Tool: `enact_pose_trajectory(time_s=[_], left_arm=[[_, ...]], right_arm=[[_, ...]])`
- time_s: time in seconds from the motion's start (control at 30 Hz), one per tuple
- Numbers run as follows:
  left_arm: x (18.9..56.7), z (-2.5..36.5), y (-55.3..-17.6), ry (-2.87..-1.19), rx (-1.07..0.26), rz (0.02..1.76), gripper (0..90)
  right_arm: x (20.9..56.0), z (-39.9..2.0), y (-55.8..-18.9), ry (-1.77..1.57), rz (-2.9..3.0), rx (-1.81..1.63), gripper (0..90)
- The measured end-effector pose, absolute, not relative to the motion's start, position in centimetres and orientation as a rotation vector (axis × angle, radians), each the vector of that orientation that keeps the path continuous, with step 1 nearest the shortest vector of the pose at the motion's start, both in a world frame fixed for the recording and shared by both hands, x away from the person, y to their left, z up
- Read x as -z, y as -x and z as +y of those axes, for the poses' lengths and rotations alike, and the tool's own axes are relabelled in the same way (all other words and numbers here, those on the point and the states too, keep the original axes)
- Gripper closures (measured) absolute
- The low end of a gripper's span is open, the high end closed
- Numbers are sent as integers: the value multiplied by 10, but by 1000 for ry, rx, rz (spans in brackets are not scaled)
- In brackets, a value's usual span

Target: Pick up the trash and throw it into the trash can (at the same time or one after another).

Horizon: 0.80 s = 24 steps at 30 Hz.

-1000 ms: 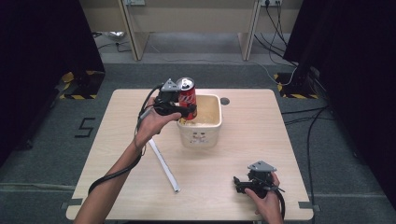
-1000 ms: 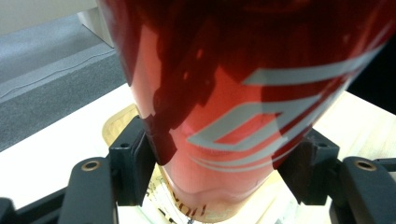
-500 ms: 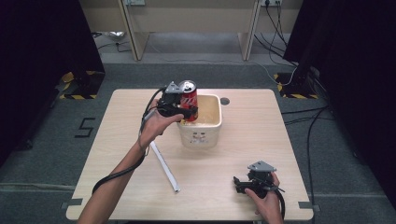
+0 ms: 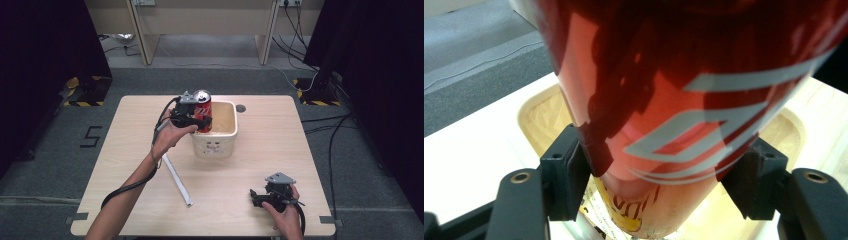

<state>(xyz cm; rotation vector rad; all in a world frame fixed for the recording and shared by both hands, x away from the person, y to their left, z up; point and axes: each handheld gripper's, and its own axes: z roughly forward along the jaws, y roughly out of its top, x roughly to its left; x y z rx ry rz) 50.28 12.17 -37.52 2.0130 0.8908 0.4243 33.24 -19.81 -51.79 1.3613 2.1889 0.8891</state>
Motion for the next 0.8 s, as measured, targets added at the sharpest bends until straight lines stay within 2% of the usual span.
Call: enact_pose_trajectory(time_s=[0.8], left_arm=[[384,127,-505,-2007,-426,896,312]], right_arm=[[518,-198,-333,-1363,2189,-891,24]])
